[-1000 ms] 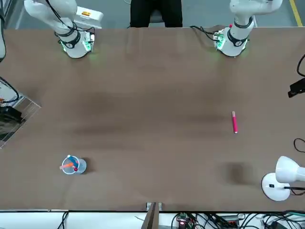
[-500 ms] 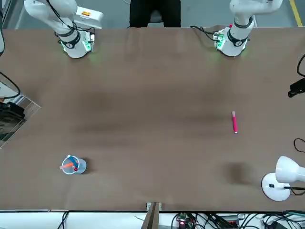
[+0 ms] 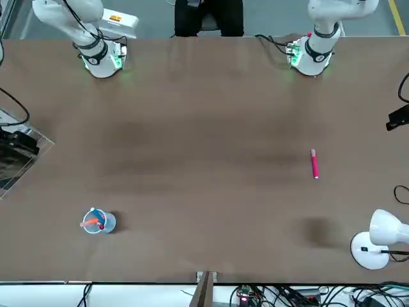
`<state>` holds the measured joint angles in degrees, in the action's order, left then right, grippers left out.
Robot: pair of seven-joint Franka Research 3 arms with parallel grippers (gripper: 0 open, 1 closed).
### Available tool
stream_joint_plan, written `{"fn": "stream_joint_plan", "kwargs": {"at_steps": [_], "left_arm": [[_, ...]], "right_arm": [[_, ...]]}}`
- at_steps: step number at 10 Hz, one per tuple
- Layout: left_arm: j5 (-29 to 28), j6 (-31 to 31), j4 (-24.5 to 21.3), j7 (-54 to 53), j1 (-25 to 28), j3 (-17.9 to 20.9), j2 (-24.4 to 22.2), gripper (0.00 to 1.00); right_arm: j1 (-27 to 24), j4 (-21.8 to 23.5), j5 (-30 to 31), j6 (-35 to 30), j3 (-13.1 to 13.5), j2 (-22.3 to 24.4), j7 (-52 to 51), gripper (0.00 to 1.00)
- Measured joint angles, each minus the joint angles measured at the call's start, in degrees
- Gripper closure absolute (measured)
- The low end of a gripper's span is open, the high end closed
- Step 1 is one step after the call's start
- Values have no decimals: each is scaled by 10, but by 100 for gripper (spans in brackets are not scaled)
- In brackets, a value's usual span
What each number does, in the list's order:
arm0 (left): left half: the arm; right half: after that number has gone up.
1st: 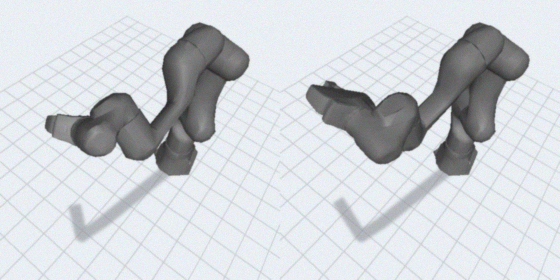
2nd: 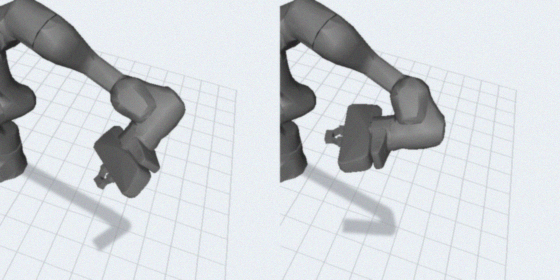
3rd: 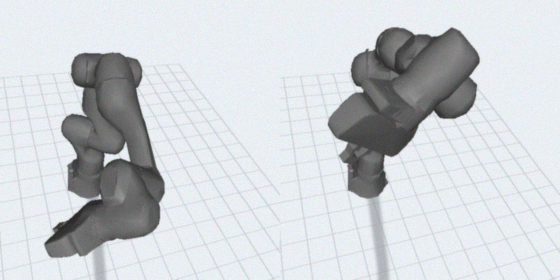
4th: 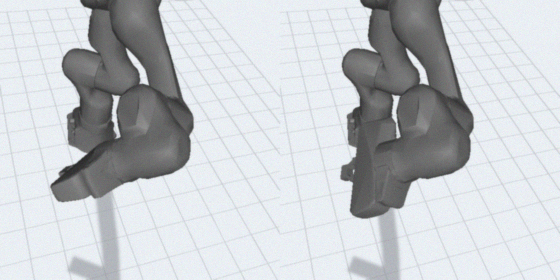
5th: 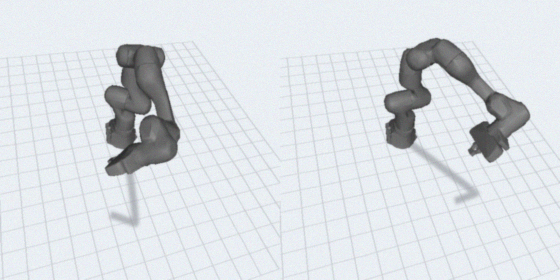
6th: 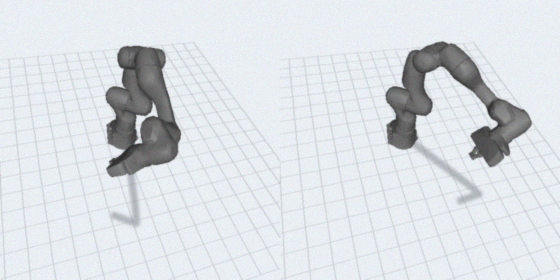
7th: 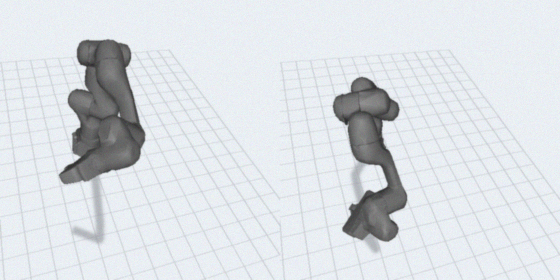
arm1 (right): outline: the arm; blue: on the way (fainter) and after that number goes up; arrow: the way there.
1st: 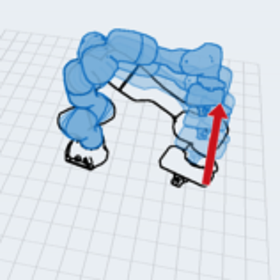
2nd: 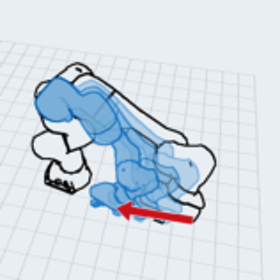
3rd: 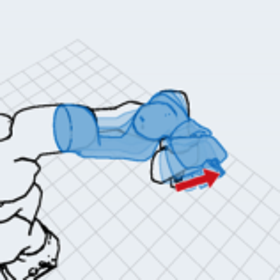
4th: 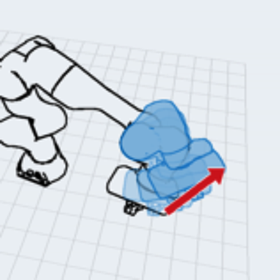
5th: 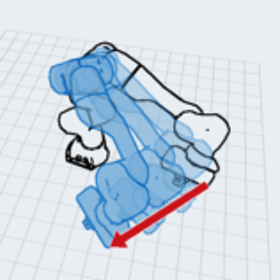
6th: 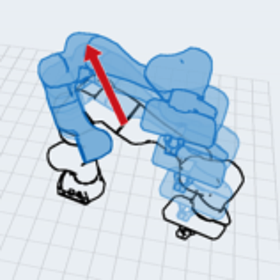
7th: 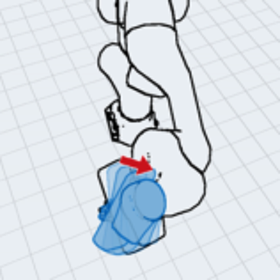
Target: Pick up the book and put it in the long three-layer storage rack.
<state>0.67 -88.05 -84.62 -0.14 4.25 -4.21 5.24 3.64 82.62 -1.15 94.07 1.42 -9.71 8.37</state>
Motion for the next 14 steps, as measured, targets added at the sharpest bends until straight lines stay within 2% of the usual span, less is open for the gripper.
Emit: {"fn": "stream_joint_plan", "kwargs": {"at_steps": [4, 7, 14], "left_arm": [[0, 0, 0, 0, 0, 0, 0, 0], [0, 0, 0, 0, 0, 0, 0, 0], [0, 0, 0, 0, -1, -1, 0, 0]], "right_arm": [[9, 3, 1, -2, -3, 31, 0, 0], [14, -5, 2, -32, -5, 54, 0, 0], [21, -4, 2, -38, -7, 58, 0, 0]]}}
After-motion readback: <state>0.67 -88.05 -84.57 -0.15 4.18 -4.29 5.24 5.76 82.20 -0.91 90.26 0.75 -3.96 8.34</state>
